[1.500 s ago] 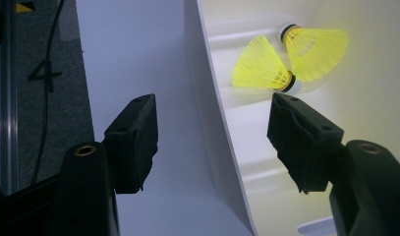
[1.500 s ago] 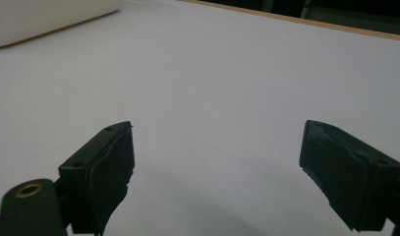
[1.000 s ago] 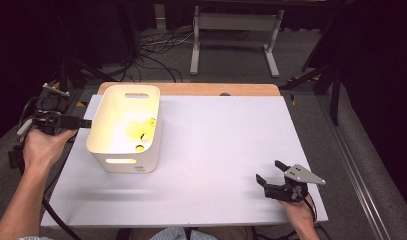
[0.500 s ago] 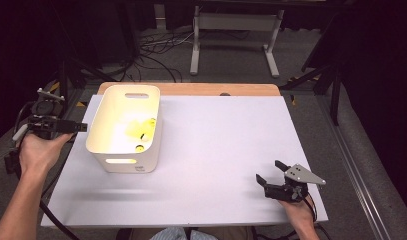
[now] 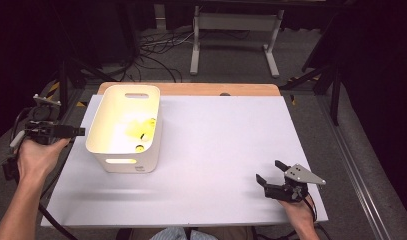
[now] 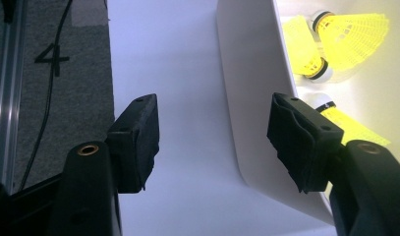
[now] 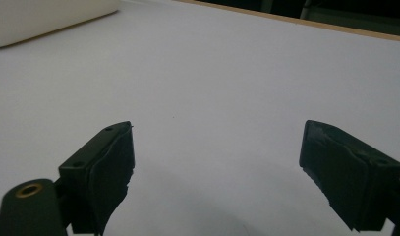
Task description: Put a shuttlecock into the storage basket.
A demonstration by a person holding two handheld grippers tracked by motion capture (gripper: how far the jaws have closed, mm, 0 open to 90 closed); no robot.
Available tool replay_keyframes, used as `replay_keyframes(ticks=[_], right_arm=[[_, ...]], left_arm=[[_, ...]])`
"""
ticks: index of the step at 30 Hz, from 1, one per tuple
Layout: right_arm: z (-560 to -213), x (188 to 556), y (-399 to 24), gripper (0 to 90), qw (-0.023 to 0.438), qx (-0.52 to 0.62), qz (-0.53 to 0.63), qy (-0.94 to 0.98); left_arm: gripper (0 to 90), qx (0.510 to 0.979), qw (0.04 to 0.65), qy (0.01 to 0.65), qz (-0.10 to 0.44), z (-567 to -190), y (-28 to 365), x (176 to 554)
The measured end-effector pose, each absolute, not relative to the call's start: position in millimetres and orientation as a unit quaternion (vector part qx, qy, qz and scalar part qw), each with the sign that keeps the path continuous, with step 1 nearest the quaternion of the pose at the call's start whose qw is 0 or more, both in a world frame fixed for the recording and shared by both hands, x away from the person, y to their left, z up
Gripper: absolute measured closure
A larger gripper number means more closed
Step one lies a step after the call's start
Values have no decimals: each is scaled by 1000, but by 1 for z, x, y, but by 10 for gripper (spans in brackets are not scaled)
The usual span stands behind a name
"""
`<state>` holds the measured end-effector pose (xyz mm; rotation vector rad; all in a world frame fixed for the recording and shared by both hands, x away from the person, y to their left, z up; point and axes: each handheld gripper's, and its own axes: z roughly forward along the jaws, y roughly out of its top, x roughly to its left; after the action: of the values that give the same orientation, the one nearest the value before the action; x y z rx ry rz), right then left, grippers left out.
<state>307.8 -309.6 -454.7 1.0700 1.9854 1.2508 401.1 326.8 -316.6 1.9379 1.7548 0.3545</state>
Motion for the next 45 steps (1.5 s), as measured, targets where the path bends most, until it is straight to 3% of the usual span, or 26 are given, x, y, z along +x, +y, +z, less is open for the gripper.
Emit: replay_keyframes(ticks=[45], right_arm=[[-454,307,-310,139,278,398,466,739]], left_arm=[[335,709,258,644,123,-338,328,381]])
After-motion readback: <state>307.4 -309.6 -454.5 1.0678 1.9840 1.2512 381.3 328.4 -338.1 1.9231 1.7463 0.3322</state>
